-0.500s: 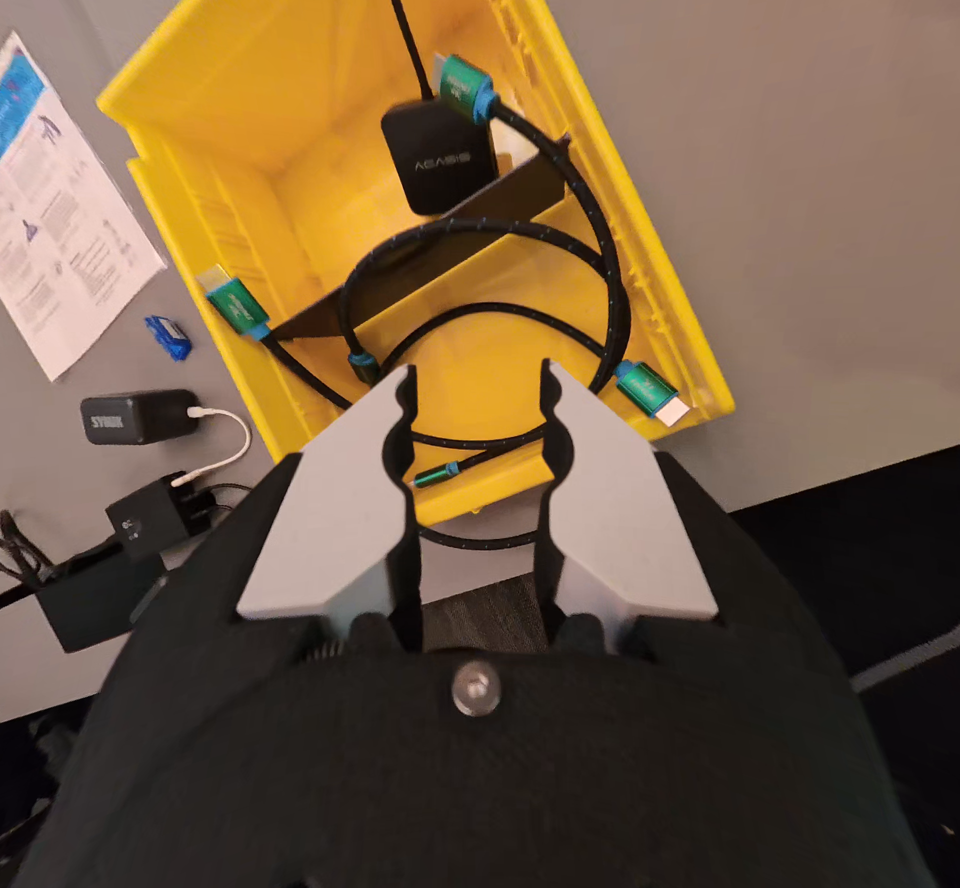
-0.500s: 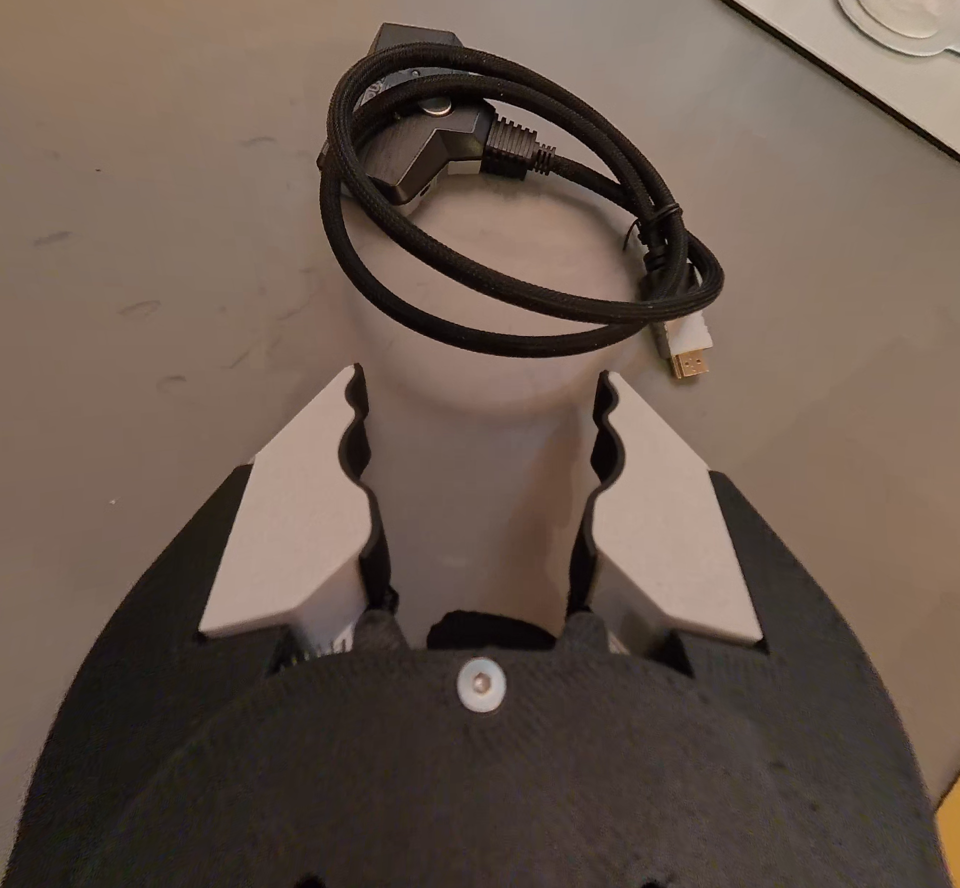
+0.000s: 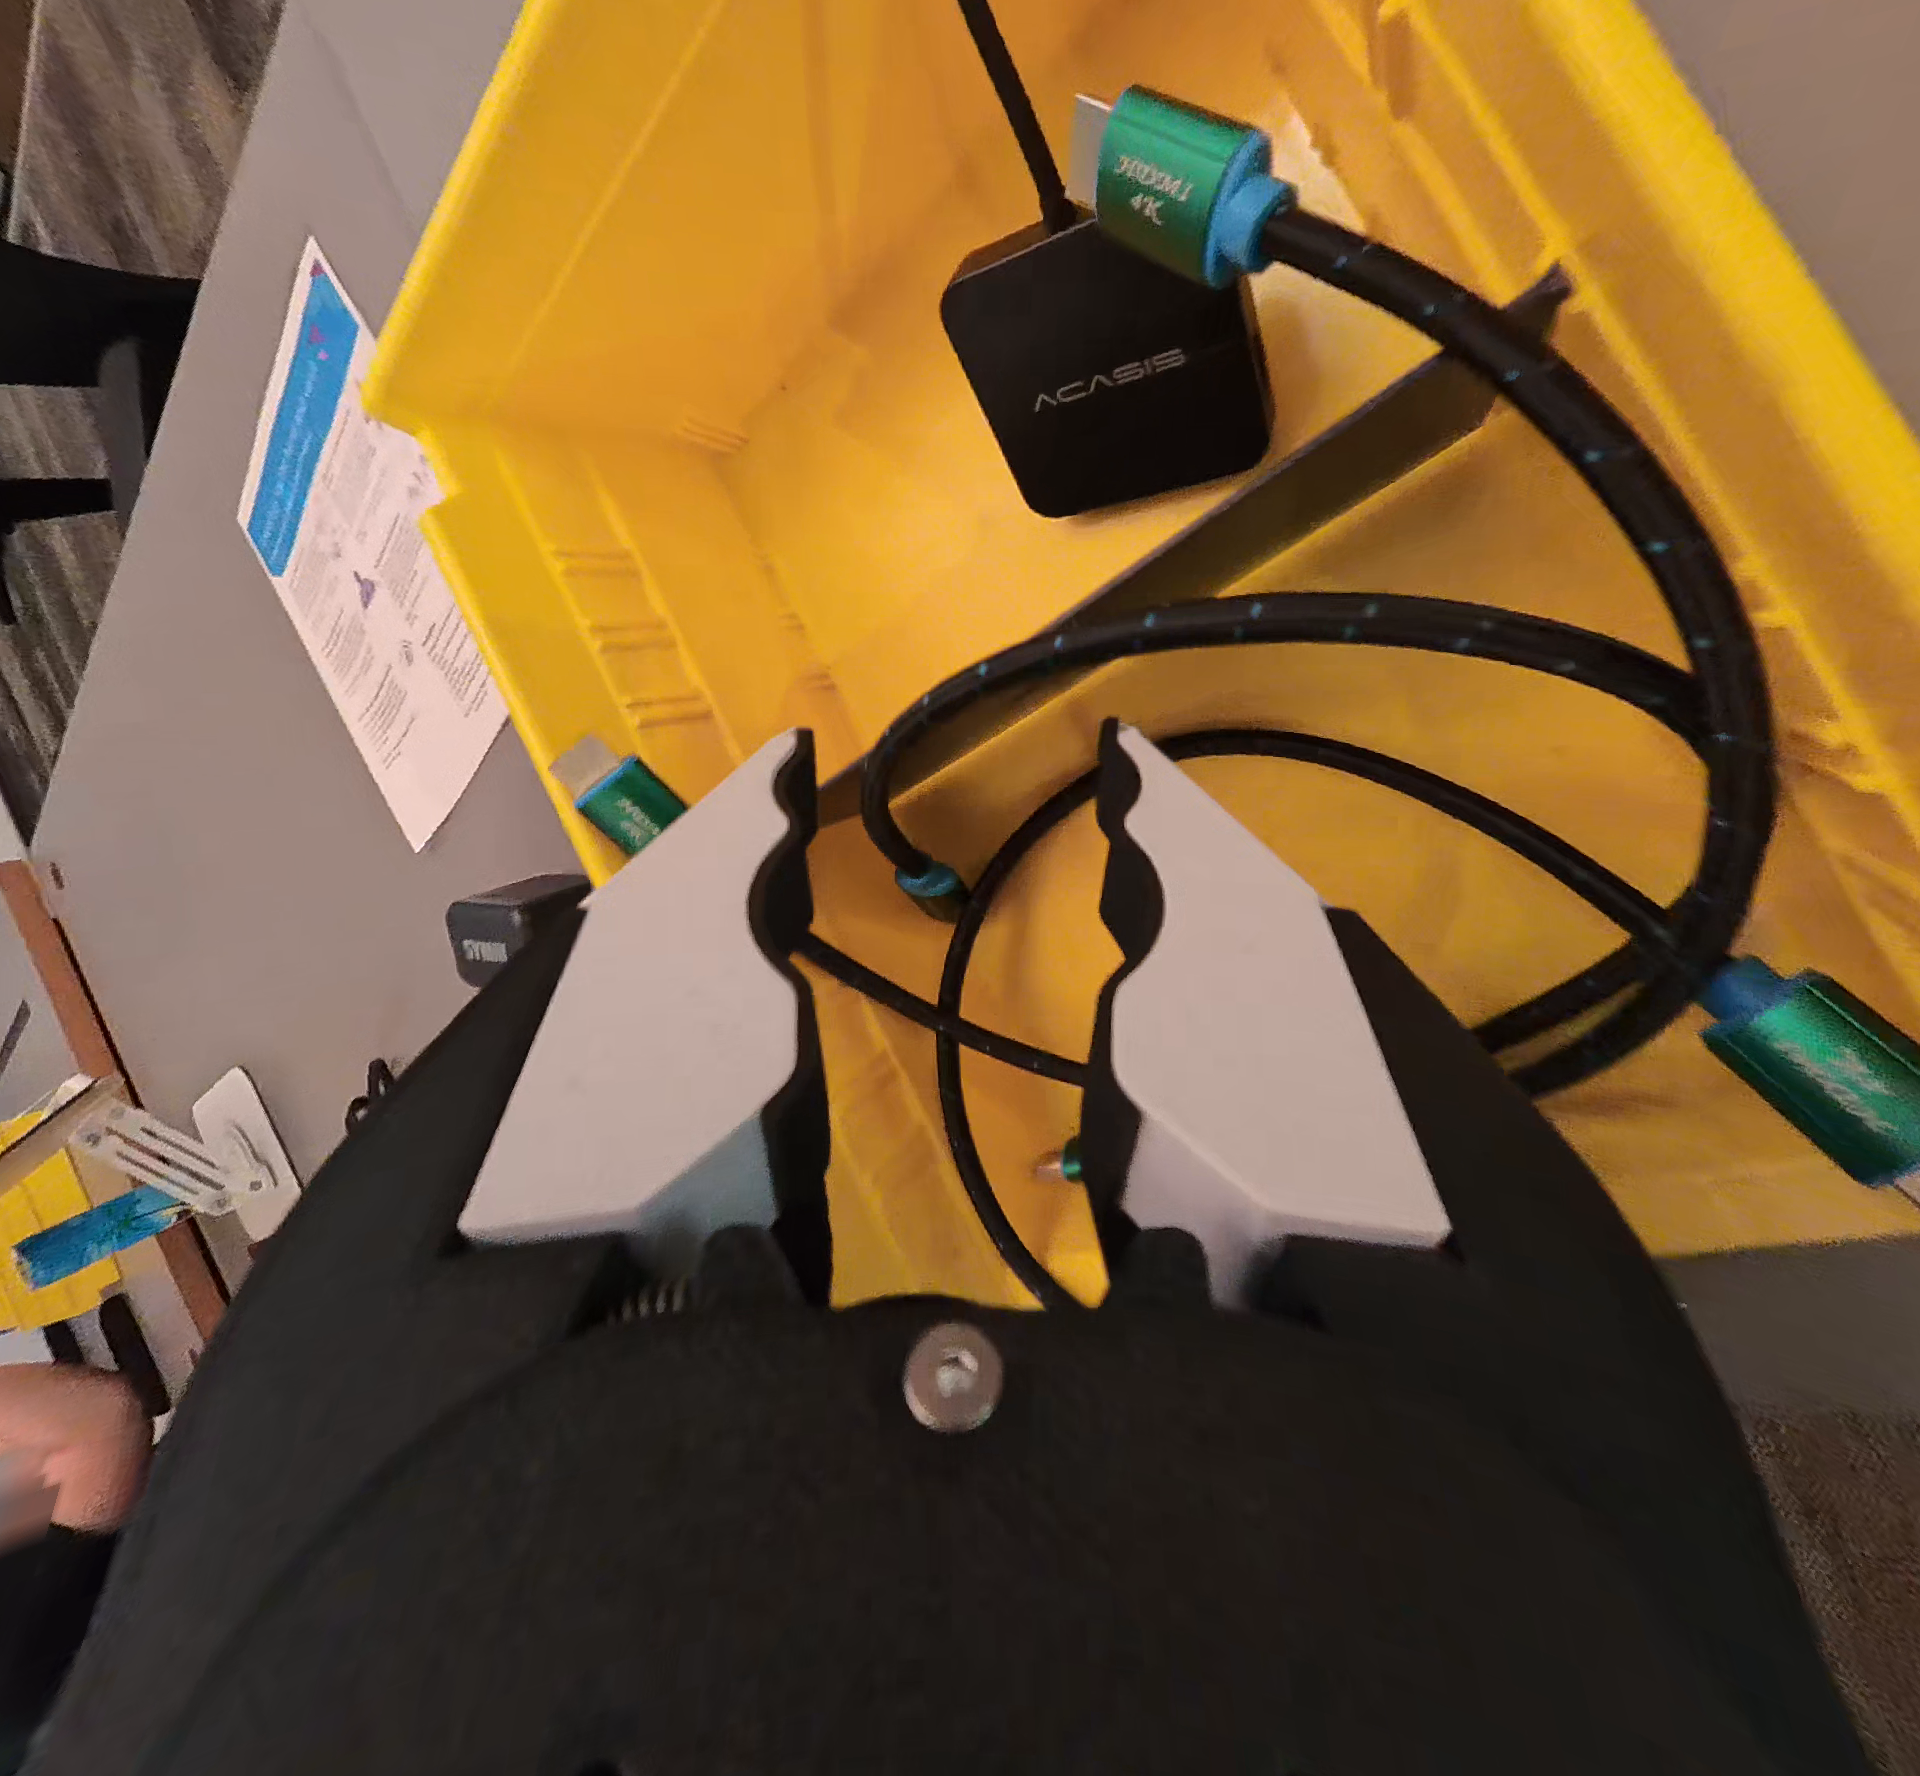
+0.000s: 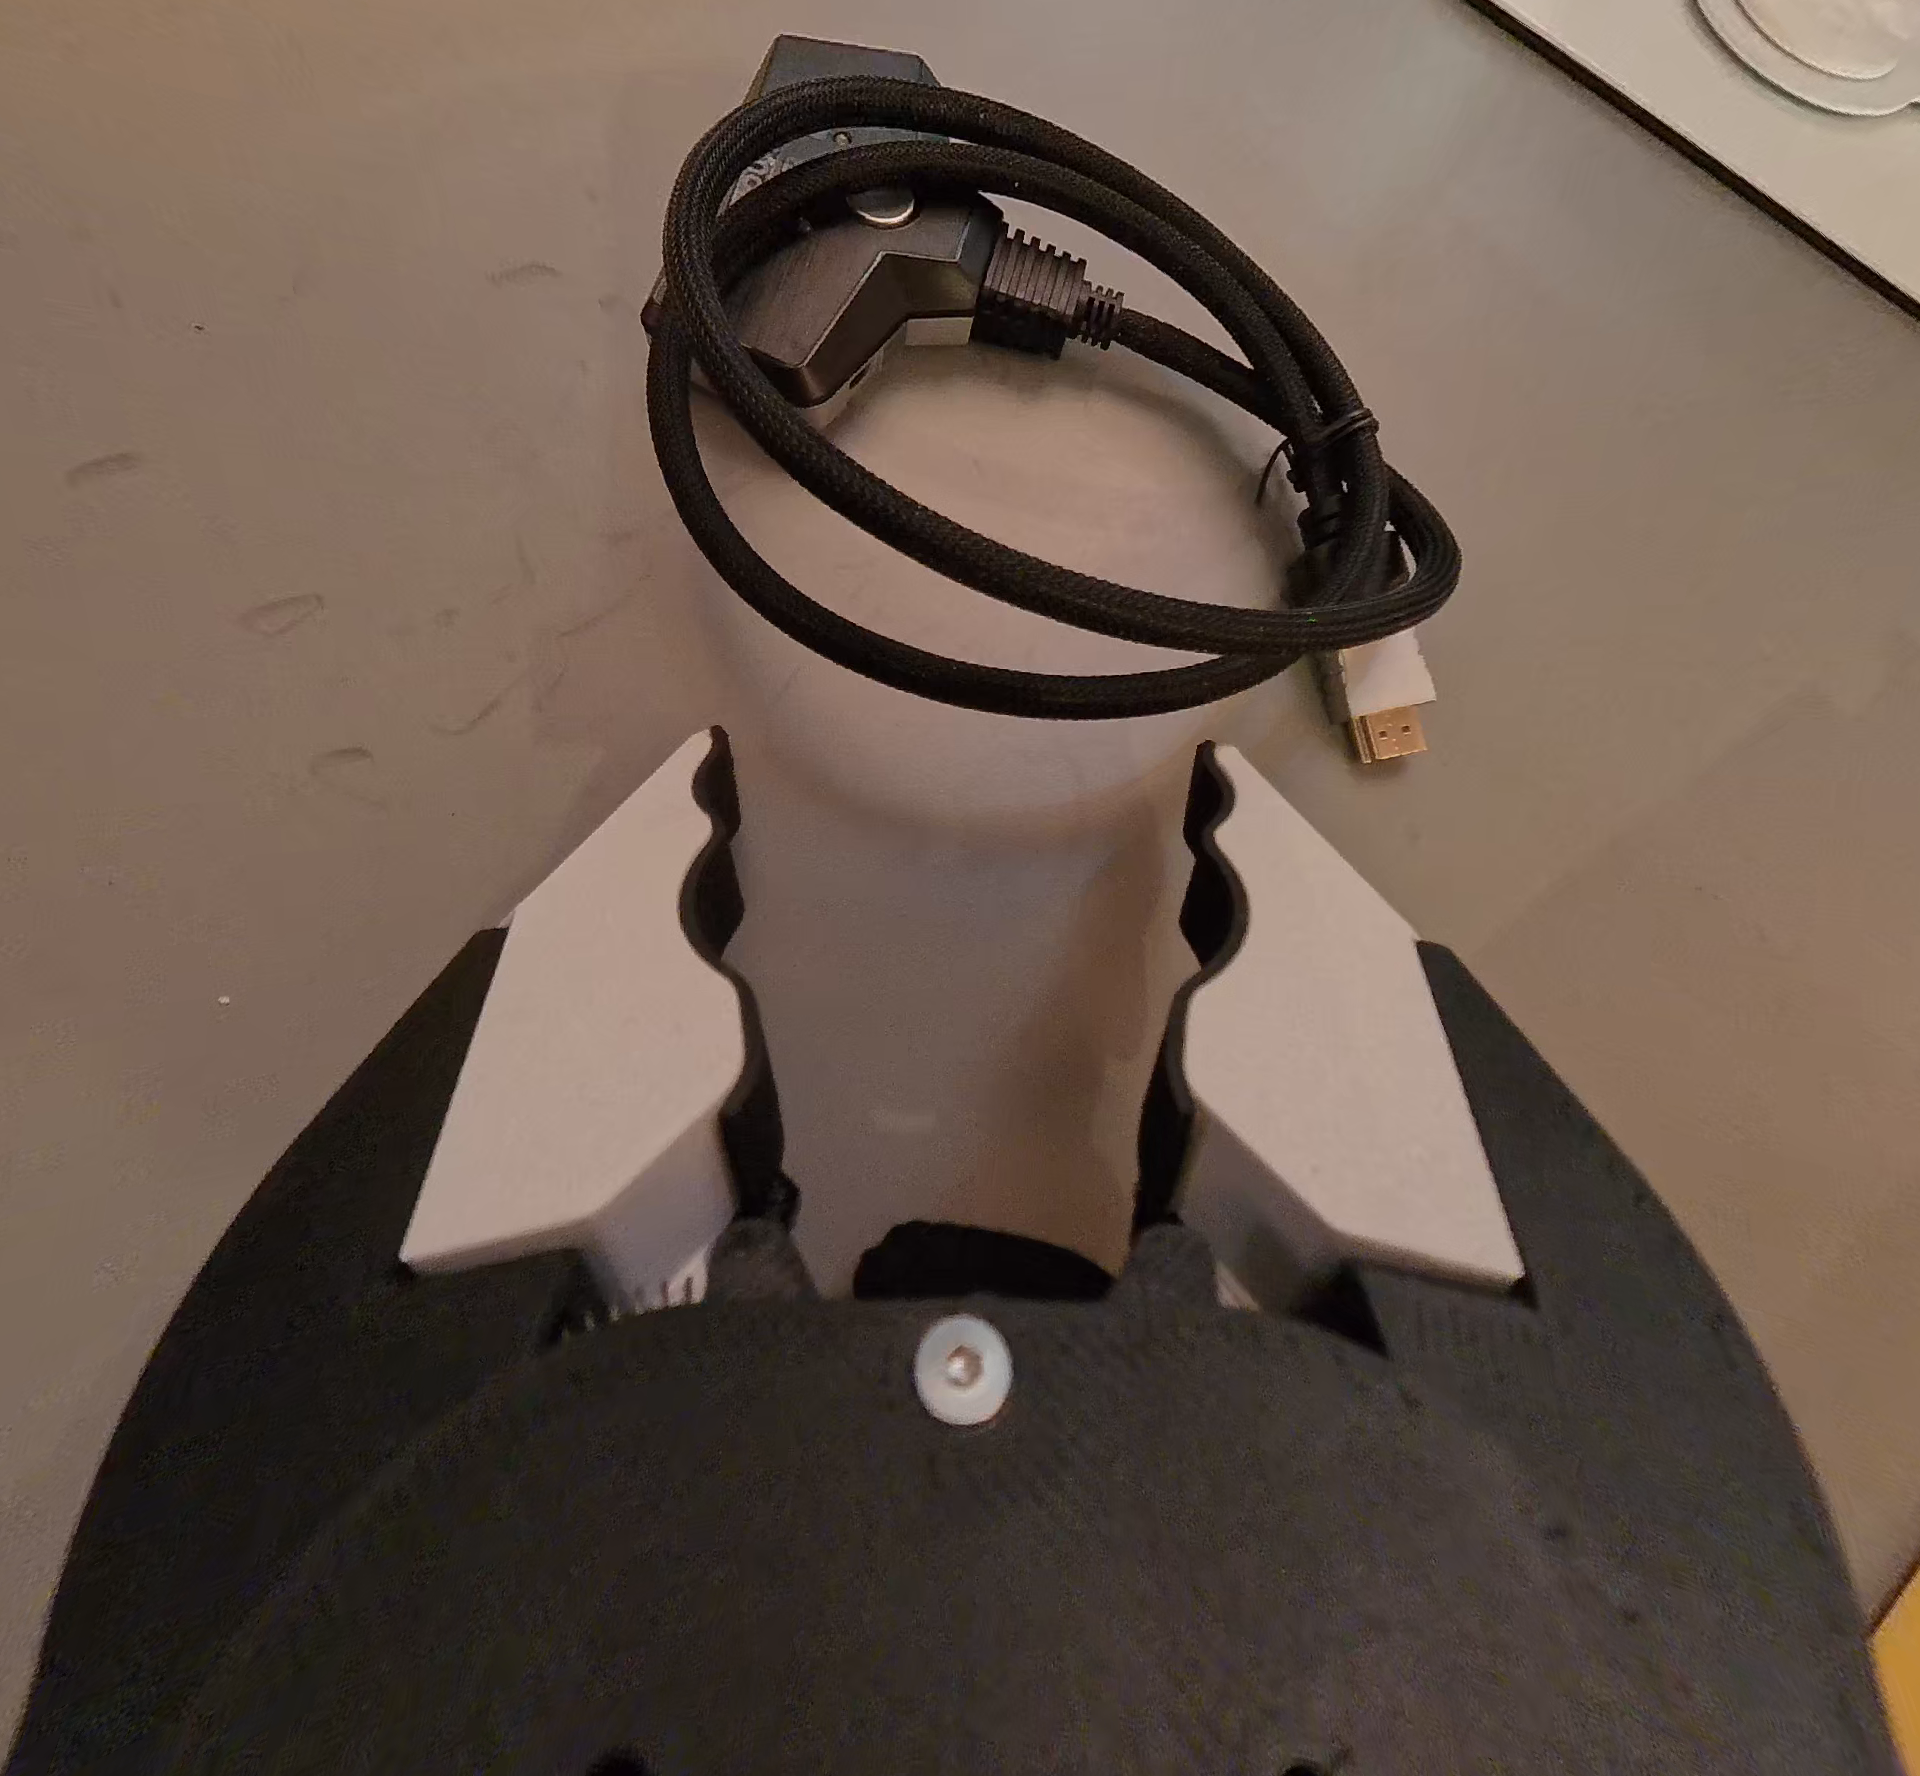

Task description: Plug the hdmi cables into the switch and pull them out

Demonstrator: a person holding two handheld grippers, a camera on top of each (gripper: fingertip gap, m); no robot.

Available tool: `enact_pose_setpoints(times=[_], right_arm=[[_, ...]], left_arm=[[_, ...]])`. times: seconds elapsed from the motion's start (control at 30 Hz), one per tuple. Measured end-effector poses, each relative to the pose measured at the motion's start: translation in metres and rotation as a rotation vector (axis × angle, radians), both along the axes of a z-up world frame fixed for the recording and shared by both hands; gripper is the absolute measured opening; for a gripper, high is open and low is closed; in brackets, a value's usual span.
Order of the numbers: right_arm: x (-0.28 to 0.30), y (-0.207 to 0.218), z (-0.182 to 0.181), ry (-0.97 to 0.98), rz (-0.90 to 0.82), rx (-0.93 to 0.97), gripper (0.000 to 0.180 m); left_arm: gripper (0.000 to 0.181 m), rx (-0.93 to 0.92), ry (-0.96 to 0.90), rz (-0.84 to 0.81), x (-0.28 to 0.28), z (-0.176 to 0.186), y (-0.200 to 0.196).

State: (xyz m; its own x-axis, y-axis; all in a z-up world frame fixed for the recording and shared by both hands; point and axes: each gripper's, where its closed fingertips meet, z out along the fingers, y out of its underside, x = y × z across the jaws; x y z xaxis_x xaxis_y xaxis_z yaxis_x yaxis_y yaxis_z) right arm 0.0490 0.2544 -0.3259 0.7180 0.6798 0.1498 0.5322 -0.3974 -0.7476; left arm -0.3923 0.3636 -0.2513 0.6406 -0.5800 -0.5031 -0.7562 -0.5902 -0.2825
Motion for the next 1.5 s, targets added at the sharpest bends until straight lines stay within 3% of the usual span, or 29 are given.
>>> enact_pose_setpoints(times=[0.1,0.17,0.43,0.8,1.27,1.5], right_arm=[[0.000,0.000,0.000,0.000,0.001,-0.001,0.085],[0.000,0.000,0.000,0.001,0.002,-0.002,0.085],[-0.001,0.001,0.000,0.002,0.001,-0.003,0.084],[-0.001,0.002,0.000,0.002,0.001,-0.004,0.084],[-0.001,0.002,0.000,0.003,0.001,-0.005,0.084],[-0.001,0.002,0.000,0.003,0.002,-0.006,0.083]], left_arm=[[0.043,-0.004,0.002,-0.030,0.002,-0.008,0.007],[0.024,0.003,-0.004,-0.060,0.006,-0.009,0.010],[0.020,0.015,0.031,-0.124,0.008,-0.006,0.011],[0.014,0.175,-0.077,-0.089,-0.002,0.032,0.026],[0.005,0.301,-0.474,0.130,-0.032,0.072,0.045],[0.004,0.269,-0.851,0.200,-0.023,0.081,0.047]])
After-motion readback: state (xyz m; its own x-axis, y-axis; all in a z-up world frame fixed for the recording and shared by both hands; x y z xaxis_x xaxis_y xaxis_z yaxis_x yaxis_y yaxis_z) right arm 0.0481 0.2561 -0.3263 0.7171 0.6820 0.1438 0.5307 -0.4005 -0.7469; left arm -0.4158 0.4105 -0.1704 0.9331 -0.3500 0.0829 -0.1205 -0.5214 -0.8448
